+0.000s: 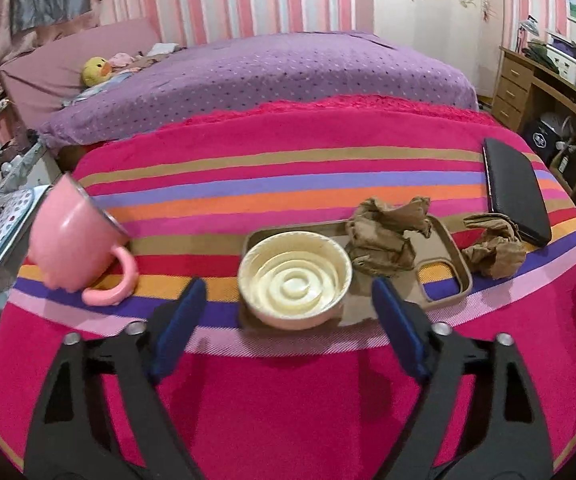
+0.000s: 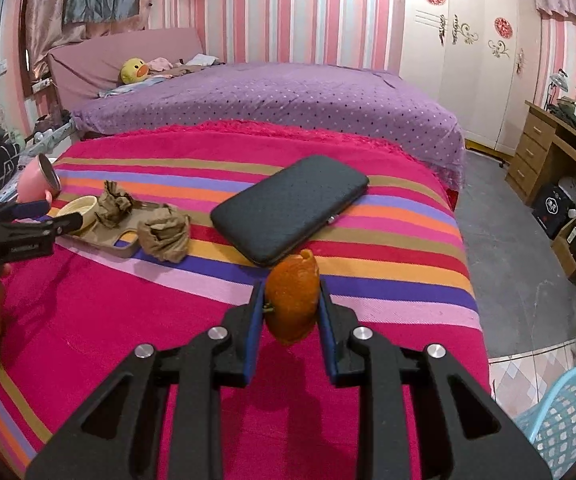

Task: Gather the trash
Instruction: 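Grasp the whole orange with the right tool while the left tool grasps the cream bowl, then carry both items over the blue basket and open both tools to drop them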

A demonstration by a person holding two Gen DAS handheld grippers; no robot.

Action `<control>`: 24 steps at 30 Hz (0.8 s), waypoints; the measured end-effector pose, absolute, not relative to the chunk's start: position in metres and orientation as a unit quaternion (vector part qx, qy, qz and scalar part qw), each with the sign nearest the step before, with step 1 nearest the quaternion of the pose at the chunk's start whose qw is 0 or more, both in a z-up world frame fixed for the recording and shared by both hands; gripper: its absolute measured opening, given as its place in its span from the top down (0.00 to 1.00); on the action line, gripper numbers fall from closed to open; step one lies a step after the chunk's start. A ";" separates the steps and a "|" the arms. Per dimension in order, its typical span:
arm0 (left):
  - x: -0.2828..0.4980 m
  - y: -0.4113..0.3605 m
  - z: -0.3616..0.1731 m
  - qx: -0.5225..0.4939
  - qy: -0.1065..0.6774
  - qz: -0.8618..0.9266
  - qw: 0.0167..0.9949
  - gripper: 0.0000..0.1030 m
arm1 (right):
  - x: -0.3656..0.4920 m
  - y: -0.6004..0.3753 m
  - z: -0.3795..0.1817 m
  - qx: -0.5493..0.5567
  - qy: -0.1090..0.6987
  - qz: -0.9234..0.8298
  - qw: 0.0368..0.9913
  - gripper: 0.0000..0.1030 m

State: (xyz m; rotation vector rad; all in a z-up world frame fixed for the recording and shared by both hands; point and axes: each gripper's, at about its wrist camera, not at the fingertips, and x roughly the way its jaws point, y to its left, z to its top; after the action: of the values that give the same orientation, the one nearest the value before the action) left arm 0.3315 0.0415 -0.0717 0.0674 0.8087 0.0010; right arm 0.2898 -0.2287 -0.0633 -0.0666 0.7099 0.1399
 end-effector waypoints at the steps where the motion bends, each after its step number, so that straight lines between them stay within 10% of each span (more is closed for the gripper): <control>1: 0.333 0.041 -0.073 0.030 0.399 -0.004 0.917 0.34 | 0.290 -0.230 -0.063 -0.033 0.347 0.068 0.935 0.75; 24: 0.185 0.017 -0.014 -0.005 0.306 -0.004 0.952 0.44 | 0.202 -0.257 -0.031 -0.034 0.322 0.086 0.942 0.75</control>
State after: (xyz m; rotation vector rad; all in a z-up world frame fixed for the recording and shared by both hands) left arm 0.1850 0.0171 -0.0142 -0.0096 0.6225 -0.0088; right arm 0.2020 -0.2569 -0.0307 -0.0694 0.6557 0.1757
